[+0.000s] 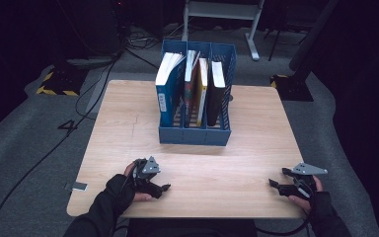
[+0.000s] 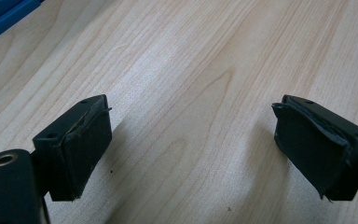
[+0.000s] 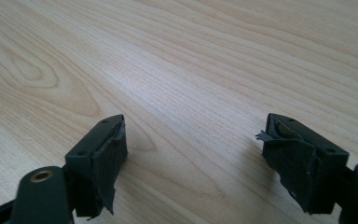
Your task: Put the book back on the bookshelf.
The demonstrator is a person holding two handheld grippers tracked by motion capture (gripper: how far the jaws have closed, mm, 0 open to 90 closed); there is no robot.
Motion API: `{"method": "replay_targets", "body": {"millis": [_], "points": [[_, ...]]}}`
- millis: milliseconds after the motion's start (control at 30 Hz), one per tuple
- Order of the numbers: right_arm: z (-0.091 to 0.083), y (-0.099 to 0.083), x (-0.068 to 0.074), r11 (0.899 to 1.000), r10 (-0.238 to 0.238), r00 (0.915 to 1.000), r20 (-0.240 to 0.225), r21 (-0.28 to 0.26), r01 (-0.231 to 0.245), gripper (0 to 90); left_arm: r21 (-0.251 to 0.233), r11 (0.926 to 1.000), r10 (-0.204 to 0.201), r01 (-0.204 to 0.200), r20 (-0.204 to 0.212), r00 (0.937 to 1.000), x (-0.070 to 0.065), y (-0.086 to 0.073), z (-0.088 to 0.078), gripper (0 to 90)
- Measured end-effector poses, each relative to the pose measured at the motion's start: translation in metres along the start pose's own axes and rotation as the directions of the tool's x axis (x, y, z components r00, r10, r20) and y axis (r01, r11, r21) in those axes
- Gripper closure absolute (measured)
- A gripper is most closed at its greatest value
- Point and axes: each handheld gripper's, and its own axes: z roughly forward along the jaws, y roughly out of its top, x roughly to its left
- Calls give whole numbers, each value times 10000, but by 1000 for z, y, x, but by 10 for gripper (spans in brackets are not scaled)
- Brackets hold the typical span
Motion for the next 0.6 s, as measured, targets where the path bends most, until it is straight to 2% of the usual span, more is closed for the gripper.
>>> {"method": "replay_targets", "body": {"millis": [600], "points": [[0,0,0,10000,41,10000,32,2,-41,218,-10,10000,18,-18,45,10000,1,0,1,113]]}}
